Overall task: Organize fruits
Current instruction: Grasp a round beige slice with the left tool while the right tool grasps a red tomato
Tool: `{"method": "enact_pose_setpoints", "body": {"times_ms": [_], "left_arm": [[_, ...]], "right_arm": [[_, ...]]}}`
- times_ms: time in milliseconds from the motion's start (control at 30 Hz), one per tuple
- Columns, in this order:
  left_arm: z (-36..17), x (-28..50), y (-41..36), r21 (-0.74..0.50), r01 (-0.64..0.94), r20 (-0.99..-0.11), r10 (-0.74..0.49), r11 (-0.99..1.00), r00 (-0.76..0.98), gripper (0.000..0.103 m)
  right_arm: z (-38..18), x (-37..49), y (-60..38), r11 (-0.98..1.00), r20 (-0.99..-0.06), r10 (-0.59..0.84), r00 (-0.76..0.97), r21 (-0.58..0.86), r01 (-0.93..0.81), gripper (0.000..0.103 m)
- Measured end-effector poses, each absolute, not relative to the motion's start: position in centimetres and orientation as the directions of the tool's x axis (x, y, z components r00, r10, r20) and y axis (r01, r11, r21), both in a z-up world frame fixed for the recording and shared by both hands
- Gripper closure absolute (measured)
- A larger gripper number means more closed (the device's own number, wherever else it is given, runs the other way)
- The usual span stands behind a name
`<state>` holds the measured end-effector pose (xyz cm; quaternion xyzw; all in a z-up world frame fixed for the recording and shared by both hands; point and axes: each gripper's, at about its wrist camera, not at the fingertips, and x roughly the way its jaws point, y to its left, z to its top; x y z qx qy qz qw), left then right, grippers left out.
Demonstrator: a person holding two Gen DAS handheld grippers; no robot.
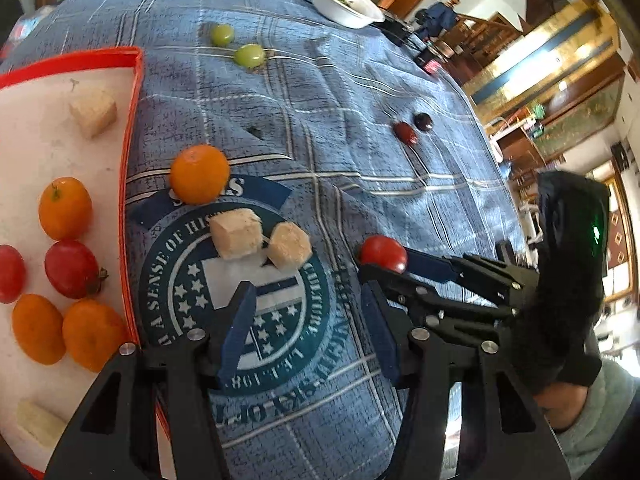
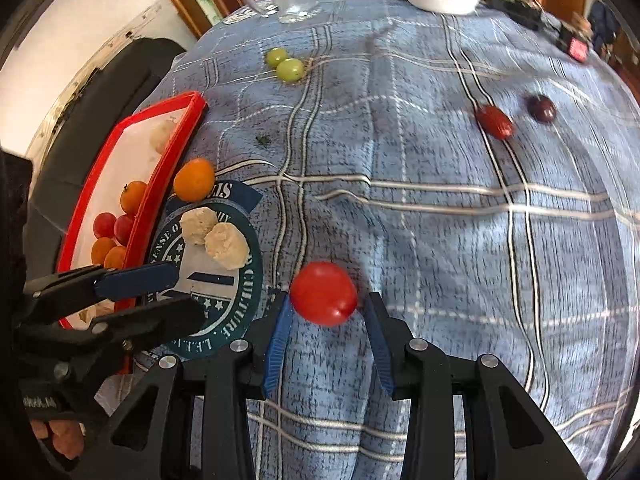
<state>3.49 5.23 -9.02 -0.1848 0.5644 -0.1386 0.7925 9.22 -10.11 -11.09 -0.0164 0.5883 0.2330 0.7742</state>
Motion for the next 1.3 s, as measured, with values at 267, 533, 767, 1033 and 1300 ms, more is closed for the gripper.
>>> {"method": "enact_pose_setpoints", "body": {"times_ms": [267,533,767,1033,1300], "left_arm": [[-9.8,4.6,4.5,-0.458,0.002,-0.840,-0.434,0.889,0.326,0.067],[-10.5,6.5,3.4,-0.391,-0.001,-0.866,-0.368,0.920,0.338,0.070],[-10.5,6.7,2.7,-0.336,0.037,-0.877,-0.327,0.941,0.351,0.080],[-9.0,5.3,3.3,-0.363,0.047,-0.858,-0.354,0.930,0.373,0.080],[-7.0,3.4,5.6,-0.388,0.015,-0.833,-0.357,0.922,0.424,0.080]], "right_arm": [[-10.3,8.9,-10.7,0.882,-0.913,0.346,0.216,0.238,-0.406,0.070],[-8.9,8.3,-12.6,0.887,-0.908,0.346,0.236,0.235,-0.398,0.070],[-8.4,8.1,-13.2,0.888,-0.903,0.346,0.254,0.229,-0.399,0.070],[-7.8,8.1,-13.1,0.880,-0.890,0.374,0.261,0.251,-0.404,0.070],[-7.1,8.1,-11.9,0.863,-0.875,0.408,0.259,0.278,-0.421,0.070]]}}
